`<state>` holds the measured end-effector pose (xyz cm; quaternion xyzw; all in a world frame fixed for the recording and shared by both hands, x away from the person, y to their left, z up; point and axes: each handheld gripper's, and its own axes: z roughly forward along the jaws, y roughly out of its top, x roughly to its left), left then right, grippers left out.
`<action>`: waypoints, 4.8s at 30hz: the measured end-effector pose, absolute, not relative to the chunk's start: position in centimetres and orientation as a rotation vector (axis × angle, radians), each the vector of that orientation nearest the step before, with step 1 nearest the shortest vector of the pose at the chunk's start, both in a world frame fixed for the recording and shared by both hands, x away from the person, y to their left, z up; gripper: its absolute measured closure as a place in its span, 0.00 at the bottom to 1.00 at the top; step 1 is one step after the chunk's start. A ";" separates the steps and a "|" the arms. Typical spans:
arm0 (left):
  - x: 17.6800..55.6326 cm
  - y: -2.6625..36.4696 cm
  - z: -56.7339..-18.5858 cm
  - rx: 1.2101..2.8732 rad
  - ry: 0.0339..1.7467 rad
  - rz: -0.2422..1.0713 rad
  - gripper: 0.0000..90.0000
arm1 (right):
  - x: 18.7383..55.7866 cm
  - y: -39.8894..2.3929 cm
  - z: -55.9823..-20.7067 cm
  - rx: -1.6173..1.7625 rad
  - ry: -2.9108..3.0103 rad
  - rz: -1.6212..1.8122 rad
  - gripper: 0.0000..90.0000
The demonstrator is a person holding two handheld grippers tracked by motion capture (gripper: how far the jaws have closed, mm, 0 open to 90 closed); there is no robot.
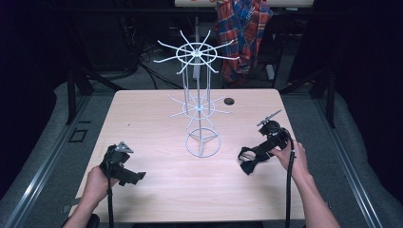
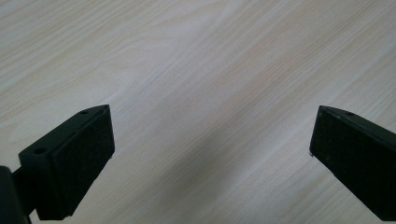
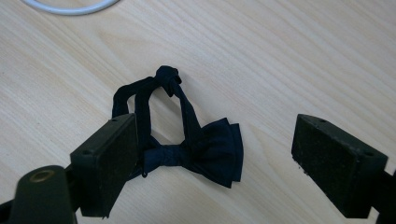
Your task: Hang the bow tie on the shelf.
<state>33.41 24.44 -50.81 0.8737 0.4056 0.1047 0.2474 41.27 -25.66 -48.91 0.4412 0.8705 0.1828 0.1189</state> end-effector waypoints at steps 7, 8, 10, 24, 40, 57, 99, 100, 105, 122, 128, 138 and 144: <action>33.4 24.5 -50.8 2.382 1.108 0.285 0.00 | 41.6 -25.2 -49.8 1.302 2.566 0.493 0.25; 33.4 24.5 -50.8 2.382 1.108 0.284 0.00 | 41.7 -25.2 -50.0 1.300 2.571 0.479 0.27; 33.4 24.5 -50.8 2.383 1.107 0.283 0.00 | 41.8 -25.0 -50.7 1.314 2.607 0.478 0.37; 33.3 24.4 -50.8 2.388 1.111 0.288 0.00 | 42.1 -23.3 -53.4 1.309 2.621 0.387 0.80; 33.3 24.5 -50.8 2.393 1.115 0.290 0.00 | 40.4 -24.1 -49.2 1.227 2.482 0.606 0.98; 33.3 24.4 -50.9 2.396 1.113 0.285 0.00 | 38.4 -24.8 -44.9 1.141 2.344 0.777 0.99; 33.3 24.3 -50.8 2.392 1.113 0.294 0.00 | 37.1 -23.4 -40.8 1.013 2.237 0.920 0.99; 33.3 24.3 -50.8 2.393 1.112 0.292 0.00 | 37.1 -23.4 -40.8 1.009 2.240 0.922 0.99; 33.3 24.3 -50.8 2.382 1.103 0.287 0.00 | 37.4 -23.4 -40.4 1.003 2.235 0.951 0.99; 33.4 24.2 -50.8 2.382 1.091 0.278 0.00 | 37.6 -23.0 -38.5 0.981 2.202 1.010 0.99; 33.5 24.2 -50.8 2.379 1.094 0.279 0.00 | 37.6 -22.8 -37.5 0.955 2.192 1.052 0.99; 33.5 24.3 -50.8 2.378 1.092 0.270 0.00 | 38.6 -22.4 -37.4 0.969 2.180 1.122 0.99; 33.5 24.3 -50.8 2.381 1.090 0.268 0.00 | 39.3 -22.6 -37.6 0.996 2.163 1.140 0.99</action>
